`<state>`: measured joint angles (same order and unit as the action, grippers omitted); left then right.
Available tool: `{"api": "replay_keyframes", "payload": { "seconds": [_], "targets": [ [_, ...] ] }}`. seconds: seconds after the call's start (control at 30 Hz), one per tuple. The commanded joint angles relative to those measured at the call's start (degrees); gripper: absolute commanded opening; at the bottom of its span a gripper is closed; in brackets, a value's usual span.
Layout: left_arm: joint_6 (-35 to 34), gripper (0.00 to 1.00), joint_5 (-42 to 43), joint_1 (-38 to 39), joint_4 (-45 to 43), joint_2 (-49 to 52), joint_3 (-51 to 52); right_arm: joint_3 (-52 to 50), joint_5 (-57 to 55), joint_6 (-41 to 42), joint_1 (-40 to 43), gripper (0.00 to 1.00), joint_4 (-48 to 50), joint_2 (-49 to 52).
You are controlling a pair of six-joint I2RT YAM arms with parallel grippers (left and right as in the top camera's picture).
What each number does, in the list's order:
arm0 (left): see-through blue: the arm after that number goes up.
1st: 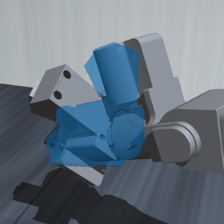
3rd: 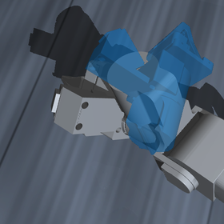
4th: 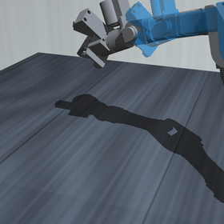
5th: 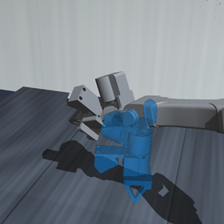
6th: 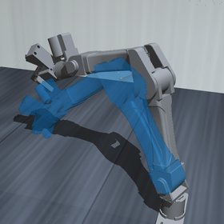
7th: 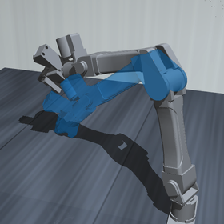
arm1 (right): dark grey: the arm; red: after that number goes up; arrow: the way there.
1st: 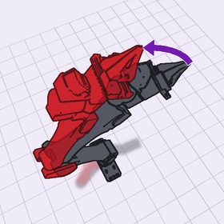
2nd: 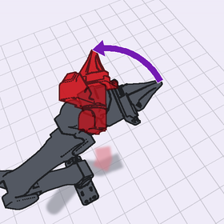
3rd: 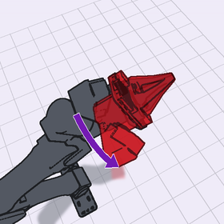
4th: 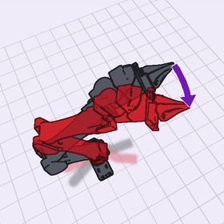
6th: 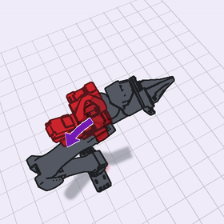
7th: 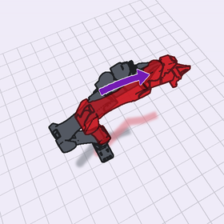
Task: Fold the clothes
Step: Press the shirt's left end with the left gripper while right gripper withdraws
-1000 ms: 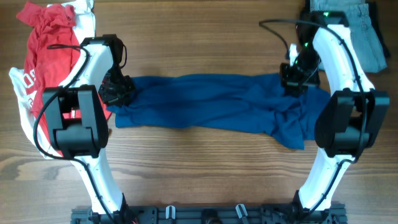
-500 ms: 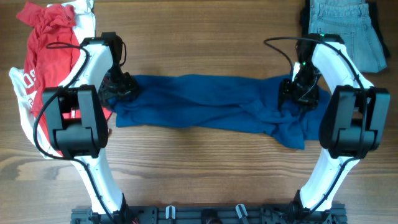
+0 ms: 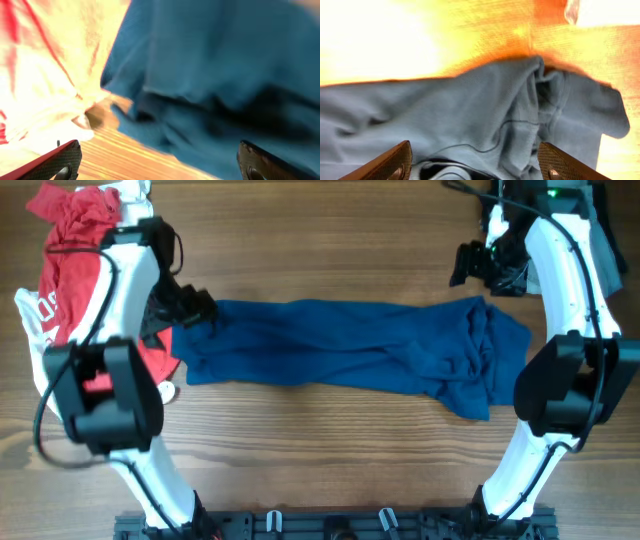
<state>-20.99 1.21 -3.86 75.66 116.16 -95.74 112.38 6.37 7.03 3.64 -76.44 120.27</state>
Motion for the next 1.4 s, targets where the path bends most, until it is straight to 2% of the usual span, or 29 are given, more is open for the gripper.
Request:
{"api": "replay_keyframes", "payload": {
  "seconds": [0.0,0.1,0.17,0.33,0.57,0.77,1.23,1.37],
  "targets": [
    [7.5,1.00,2.4,0.1,-1.3,-6.5,-1.7,1.4,6.1,-2.8,0.0,0.81,1.8,-1.4],
    [14.9,1.00,2.4,0.1,-1.4,-6.1,-1.2,1.4,6.6,-2.8,0.0,0.81,3.6,-1.4],
    [16.1,1.00,2.4,0.1,-1.4,-5.6,0.3,1.4,6.6,-2.8,0.0,0.82,4.2,-1.4],
    [16.1,0.98,2.3,0.0,-3.8,-4.6,6.1,1.4,6.6,-4.1,-0.1,0.85,5.8,-1.4],
    [16.3,0.98,2.0,-2.8,-14.9,-4.6,13.7,1.4,6.6,-4.5,-0.1,0.87,6.6,-1.4],
    [17.0,0.95,2.4,-5.1,-20.8,-4.3,18.7,1.4,6.6,-4.5,-0.2,0.88,7.0,-1.4],
    [17.0,0.84,6.1,-4.5,-25.8,-3.2,22.4,1.2,6.6,-5.2,-0.2,0.89,7.0,-1.4],
    [16.1,0.84,6.9,-3.1,-26.1,-3.2,22.4,0.5,6.6,-5.4,-0.2,0.90,7.2,-1.4]
  ]
}}
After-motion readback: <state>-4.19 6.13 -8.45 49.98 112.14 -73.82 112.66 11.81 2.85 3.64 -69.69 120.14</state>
